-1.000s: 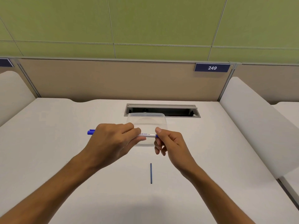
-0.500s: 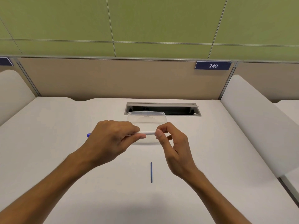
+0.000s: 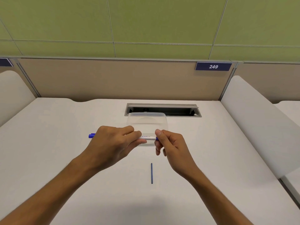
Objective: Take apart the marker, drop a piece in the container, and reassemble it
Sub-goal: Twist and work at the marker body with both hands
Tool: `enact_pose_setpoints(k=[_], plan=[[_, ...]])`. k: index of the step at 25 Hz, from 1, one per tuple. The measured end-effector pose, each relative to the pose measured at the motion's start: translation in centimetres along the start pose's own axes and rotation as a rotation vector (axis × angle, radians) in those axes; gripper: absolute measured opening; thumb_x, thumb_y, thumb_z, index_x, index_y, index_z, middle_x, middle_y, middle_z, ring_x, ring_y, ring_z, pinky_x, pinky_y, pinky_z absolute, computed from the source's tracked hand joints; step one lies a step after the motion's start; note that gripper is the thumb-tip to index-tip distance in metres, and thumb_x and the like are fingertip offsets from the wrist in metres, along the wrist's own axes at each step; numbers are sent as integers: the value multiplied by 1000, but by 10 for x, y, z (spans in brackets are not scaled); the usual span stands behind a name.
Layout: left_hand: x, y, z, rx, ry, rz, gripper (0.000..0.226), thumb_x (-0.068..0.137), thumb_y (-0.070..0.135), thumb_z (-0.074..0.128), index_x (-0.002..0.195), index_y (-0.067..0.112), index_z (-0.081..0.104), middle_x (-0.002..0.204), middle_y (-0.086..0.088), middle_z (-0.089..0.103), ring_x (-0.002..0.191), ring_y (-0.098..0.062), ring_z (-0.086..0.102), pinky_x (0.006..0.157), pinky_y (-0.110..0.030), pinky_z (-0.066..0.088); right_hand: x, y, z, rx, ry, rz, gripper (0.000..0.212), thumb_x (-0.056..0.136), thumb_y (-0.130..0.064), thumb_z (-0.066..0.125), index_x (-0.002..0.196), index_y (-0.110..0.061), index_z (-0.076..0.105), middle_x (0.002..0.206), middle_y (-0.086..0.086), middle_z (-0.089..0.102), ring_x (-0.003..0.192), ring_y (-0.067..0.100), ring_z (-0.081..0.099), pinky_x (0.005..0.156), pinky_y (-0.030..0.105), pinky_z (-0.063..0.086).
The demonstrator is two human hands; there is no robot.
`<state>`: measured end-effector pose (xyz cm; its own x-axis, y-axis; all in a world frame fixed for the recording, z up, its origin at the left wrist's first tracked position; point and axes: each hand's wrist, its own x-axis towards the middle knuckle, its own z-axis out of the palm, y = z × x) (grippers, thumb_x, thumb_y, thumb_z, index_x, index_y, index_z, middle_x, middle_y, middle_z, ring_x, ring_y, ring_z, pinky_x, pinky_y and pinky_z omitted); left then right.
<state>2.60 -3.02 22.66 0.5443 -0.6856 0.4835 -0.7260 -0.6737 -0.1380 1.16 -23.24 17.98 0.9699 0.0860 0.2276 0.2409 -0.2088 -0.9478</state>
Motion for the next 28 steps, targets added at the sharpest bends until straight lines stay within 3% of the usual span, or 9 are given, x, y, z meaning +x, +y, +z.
enact_pose_setpoints(k=[3,8,10,13,15,19,21,25,28], plan=[[-2,0,1,-96,-27,-47,41,96,41,39,85,16,69,58,3,54,42,-22,41,41,-24,27,-2,-1,1,-134,7,-97,37,101,-33,47,70,-17,56,62,-7,59,56,6,48,55,16,36],[-5,-3,2,-315,1,-188,41,94,50,38,84,23,68,59,6,53,51,-15,43,44,-34,41,-4,-4,-3,-183,0,-170,21,99,-35,52,84,-22,60,77,-6,64,74,15,59,59,21,43],[-5,-3,2,-313,11,-182,38,93,48,43,83,23,69,58,6,53,51,-15,43,43,-35,41,-3,-4,-5,-163,-24,-123,21,97,-38,55,82,-26,61,80,-6,65,72,14,59,57,22,42],[-5,-1,1,-255,29,-151,35,92,46,46,83,22,70,59,8,52,48,-16,42,39,-33,40,-2,-3,-4,-67,0,-37,38,97,-43,51,68,-23,63,66,-2,65,60,3,55,56,13,37],[-5,1,1,-223,40,-133,33,92,44,48,85,21,71,60,8,53,46,-17,42,37,-31,38,-1,-2,-2,-17,3,-1,48,99,-43,46,61,-18,62,60,3,63,58,8,56,57,15,40],[-3,4,2,-204,32,-121,31,92,41,49,87,19,71,60,7,52,45,-17,40,37,-30,35,-1,-1,-1,19,-24,23,45,98,-40,48,59,-19,57,56,-2,59,60,26,56,56,30,42],[-3,4,2,-228,15,-125,33,94,42,47,86,20,70,59,8,51,46,-15,38,39,-29,33,-2,-1,-2,-26,-2,-19,44,99,-39,48,60,-21,53,56,-2,57,59,32,53,55,35,41],[-2,3,3,-423,5,-227,35,92,48,47,83,23,70,58,11,50,51,-10,40,45,-32,36,-5,-1,-4,-216,62,-259,35,101,-36,43,75,-16,54,68,-8,56,60,12,50,56,23,40],[-2,1,4,-542,-5,-274,30,90,48,53,85,25,71,60,14,54,54,-9,44,48,-31,37,-6,1,-5,-320,37,-325,25,101,-35,38,87,-20,52,81,-6,55,71,17,53,63,34,45]])
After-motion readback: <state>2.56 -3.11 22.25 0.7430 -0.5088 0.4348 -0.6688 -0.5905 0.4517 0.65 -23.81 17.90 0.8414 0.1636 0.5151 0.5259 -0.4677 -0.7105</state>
